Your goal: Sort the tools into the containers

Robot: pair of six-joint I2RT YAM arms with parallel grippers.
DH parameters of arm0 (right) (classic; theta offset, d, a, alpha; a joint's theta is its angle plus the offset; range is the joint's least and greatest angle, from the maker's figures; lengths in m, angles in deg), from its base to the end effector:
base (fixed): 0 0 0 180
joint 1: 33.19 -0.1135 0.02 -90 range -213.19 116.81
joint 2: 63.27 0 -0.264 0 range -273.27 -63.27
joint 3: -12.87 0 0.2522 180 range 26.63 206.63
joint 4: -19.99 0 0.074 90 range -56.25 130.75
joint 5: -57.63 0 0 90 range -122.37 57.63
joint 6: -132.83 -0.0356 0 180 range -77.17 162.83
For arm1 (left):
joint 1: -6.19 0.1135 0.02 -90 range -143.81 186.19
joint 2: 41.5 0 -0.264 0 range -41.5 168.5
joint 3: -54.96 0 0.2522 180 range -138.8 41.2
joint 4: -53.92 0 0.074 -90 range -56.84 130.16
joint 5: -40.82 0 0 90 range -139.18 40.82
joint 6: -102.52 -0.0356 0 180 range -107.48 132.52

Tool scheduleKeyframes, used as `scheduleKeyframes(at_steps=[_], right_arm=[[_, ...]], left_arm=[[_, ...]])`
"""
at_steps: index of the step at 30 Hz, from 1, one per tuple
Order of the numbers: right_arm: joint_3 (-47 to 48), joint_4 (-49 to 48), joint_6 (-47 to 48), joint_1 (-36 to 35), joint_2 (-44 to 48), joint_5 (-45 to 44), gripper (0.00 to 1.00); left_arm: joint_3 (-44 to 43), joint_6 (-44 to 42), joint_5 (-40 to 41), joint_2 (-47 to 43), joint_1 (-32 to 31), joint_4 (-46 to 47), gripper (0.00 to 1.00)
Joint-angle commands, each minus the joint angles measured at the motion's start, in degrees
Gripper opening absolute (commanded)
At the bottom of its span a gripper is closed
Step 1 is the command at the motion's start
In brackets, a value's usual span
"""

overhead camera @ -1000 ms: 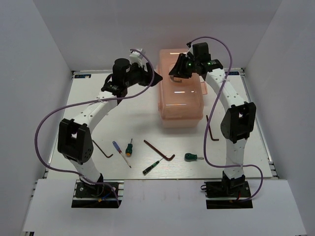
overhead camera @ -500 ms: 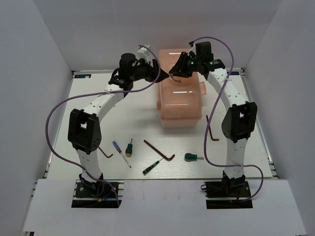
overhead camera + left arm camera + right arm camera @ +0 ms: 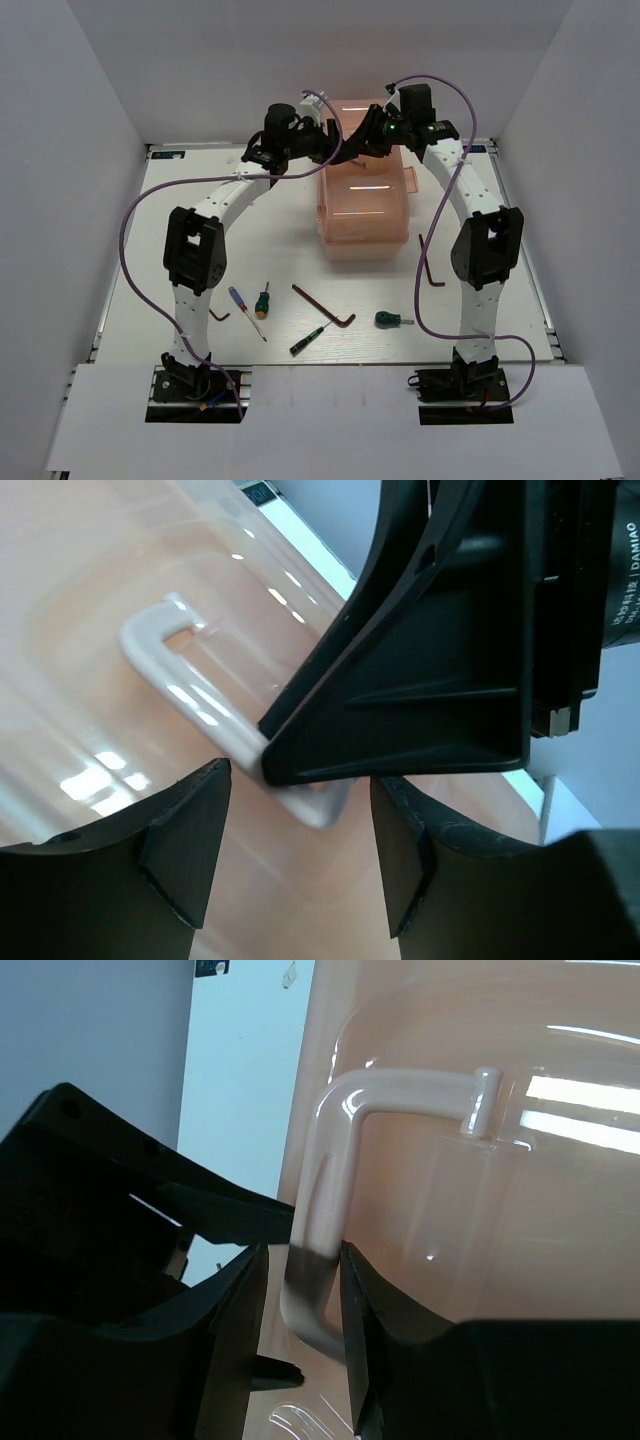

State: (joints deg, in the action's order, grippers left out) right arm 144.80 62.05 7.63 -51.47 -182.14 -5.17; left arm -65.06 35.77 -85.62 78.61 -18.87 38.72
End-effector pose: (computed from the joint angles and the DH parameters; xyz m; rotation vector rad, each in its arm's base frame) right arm 0.4559 0.1678 0.3505 0.0134 2.1918 1.0439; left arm 0.4473 -0.2325 0.3144 0.5044 1.8812 -1.1573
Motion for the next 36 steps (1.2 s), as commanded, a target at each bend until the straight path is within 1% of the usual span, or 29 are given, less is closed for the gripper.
scheduleKeyframes(at_steps=[1, 2, 5, 6, 8, 9, 10, 11, 12, 13, 14, 16, 17, 19, 20, 21, 22, 23, 25, 26, 27, 28, 30, 32, 35, 36], right_arm=[[0.0, -4.4, -2.2, -0.4, 2.4, 4.9, 0.41], [-0.2, -4.6, -2.5, -0.2, 2.3, 5.1, 0.41], [-0.2, -4.7, -2.4, 0.1, 2.4, 5.5, 0.41], [0.4, -4.3, -0.6, 0.2, 2.7, 4.9, 0.42], [3.3, 2.0, 2.9, 0.5, 3.2, 2.0, 0.43], [5.4, 4.0, 9.9, 0.2, 4.0, -6.2, 0.43], [6.3, 7.2, 12.0, 0.1, 4.9, -9.8, 0.46], [6.1, 7.9, 13.5, 0.4, 5.4, -12.9, 0.46], [5.2, 7.8, 17.1, 0.7, 8.1, -19.9, 0.46], [4.4, 7.9, 18.4, 1.0, 8.9, -22.0, 0.47], [2.0, 7.8, 21.0, 1.8, 10.4, -26.9, 0.48], [-0.5, 7.0, 24.1, 2.9, 13.0, -30.3, 0.50], [-3.2, 7.0, 25.3, 3.3, 13.7, -31.0, 0.50], [-7.3, 6.7, 26.1, 5.9, 15.5, -31.7, 0.52], [-10.6, 6.6, 26.0, 6.9, 15.9, -31.2, 0.52], [-13.6, 6.7, 25.6, 9.3, 15.9, -28.5, 0.52], [-14.8, 6.8, 24.7, 10.3, 15.6, -27.8, 0.52], [-17.9, 6.9, 24.3, 11.1, 15.3, -24.0, 0.52], [-18.9, 8.2, 22.1, 14.2, 13.9, -19.2, 0.55], [-22.4, 7.7, 20.9, 15.7, 13.1, -14.6, 0.58], [-23.7, 4.7, 19.9, 17.3, 12.5, -10.1, 0.60], [-24.6, 3.6, 19.5, 17.6, 12.1, -7.6, 0.62], [-26.3, 1.3, 18.9, 19.5, 9.5, -1.3, 0.65], [-26.2, 0.7, 19.1, 20.2, 6.8, 0.9, 0.66], [-26.5, -4.6, 18.3, 20.7, 4.2, 4.1, 0.66], [-26.5, -5.1, 17.2, 20.8, 3.9, 5.1, 0.66]], left_arm=[[-4.6, 0.0, 0.4, 0.9, -1.2, -4.3, 0.67], [-6.5, -0.6, 0.9, 2.4, -1.2, -5.3, 0.67], [-7.7, -0.6, 2.8, 3.5, -2.4, -8.3, 0.64], [-7.7, -0.6, 2.8, 3.5, -2.4, -8.3, 0.62], [-7.7, -0.6, 5.3, 3.5, -2.4, -8.9, 0.58], [-7.7, -0.6, 5.9, 3.5, -2.4, -8.9, 0.58], [-7.7, 0.0, 7.3, 3.5, -2.4, -8.9, 0.56], [-7.7, 0.0, 7.9, 3.5, -2.4, -8.9, 0.55], [-7.7, 0.7, 8.9, 3.5, -2.4, -8.9, 0.55], [-7.7, 0.7, 9.7, 3.0, -2.4, -9.5, 0.54], [-7.7, 1.3, 10.5, 3.0, -2.4, -9.6, 0.51], [-7.7, 2.0, 12.1, 3.0, -2.4, -9.6, 0.48], [-7.7, 2.5, 12.6, 3.0, -2.9, -9.6, 0.42], [-7.7, 3.0, 13.2, 3.0, -2.9, -9.6, 0.36], [-7.7, 3.0, 13.2, 3.0, -2.9, -9.6, 0.34], [-8.3, 3.0, 13.2, 3.0, -2.9, -9.6, 0.30], [-9.0, 3.0, 12.6, 3.0, -2.9, -10.1, 0.26], [-9.0, 3.0, 12.6, 3.0, -2.9, -10.1, 0.24], [-9.0, 3.6, 11.3, 3.0, -2.9, -10.1, 0.13], [-9.0, 4.3, 11.3, 3.5, -2.9, -9.3, 0.09], [-9.5, 4.3, 10.8, 3.5, -2.9, -9.3, 0.02], [-9.5, 4.3, 10.8, 3.5, -3.4, -9.3, 0.00], [-10.1, 4.9, 10.3, 3.5, -3.4, -8.8, 0.00], [-10.1, 5.4, 10.3, 3.5, -3.4, -8.8, 0.00], [-10.6, 5.4, 10.3, 3.5, -3.4, -8.8, 0.00], [-10.6, 5.4, 10.3, 3.5, -3.4, -8.8, 0.00]])
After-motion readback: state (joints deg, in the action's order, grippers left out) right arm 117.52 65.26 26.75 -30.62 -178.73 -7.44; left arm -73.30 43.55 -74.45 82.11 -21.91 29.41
